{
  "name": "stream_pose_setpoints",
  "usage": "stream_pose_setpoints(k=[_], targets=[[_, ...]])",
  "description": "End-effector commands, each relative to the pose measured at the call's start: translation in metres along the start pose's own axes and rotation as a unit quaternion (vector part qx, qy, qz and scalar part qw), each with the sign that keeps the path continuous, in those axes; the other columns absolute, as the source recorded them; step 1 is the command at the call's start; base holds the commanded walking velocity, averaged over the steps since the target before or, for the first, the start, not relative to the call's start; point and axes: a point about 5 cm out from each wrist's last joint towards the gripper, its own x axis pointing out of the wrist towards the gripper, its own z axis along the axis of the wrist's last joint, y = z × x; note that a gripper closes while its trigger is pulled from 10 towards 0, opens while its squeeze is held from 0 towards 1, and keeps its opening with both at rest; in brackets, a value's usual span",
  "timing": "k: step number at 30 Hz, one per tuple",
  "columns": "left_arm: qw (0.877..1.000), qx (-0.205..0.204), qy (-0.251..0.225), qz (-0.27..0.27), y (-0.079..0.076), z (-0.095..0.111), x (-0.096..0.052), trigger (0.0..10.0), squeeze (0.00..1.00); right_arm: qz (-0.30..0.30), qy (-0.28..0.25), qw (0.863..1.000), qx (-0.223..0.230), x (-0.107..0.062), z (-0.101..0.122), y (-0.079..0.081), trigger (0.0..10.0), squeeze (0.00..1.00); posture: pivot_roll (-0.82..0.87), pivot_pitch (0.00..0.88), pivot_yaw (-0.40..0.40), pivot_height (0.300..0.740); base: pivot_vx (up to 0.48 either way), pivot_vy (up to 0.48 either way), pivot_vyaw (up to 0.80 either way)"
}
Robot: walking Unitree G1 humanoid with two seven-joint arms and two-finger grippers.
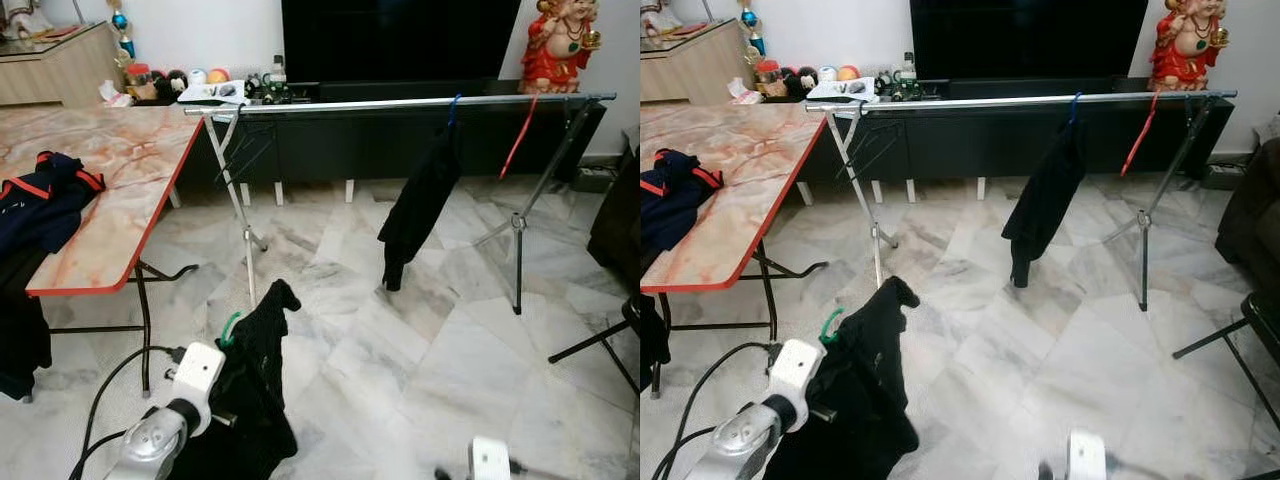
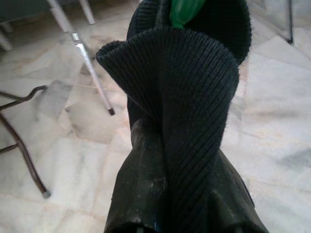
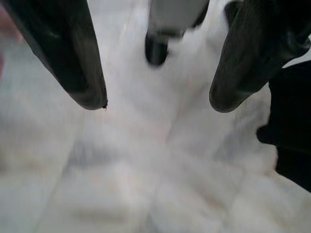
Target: Hang hanger
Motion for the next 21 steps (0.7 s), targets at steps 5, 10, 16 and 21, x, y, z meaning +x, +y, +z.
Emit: stream_pose_setpoints(k=[5,10,16,21], targets=[[0.999,0.033,-0.004,0.007,0.009,0.001,-0.012,10.0,0.00,0.009,0.023,1.000,-0.014,-0.003,-0.018,0.006,10.0,0.00,0.09,0.000,0.037,0.740,0.000,0.000,0.00],[1.000,0.015,0.001,0.004,0.006,-0.004,-0.016,10.0,0.00,-0.005,0.019,1.000,-0.005,-0.004,-0.020,0.003,10.0,0.00,0.08,0.000,0.044,0.740,0.162,0.000,0.00],[1.000,0.016,0.003,-0.001,0.007,-0.003,-0.015,10.0,0.00,0.004,0.023,1.000,-0.015,-0.004,-0.021,0.004,10.0,0.00,0.08,0.000,0.050,0.740,0.337,0.000,0.00],[1.000,0.017,0.005,-0.002,0.006,-0.001,-0.014,10.0,0.00,0.006,0.028,0.999,-0.016,-0.004,-0.023,0.004,10.0,0.00,0.08,0.000,0.049,0.740,0.343,0.000,0.00]])
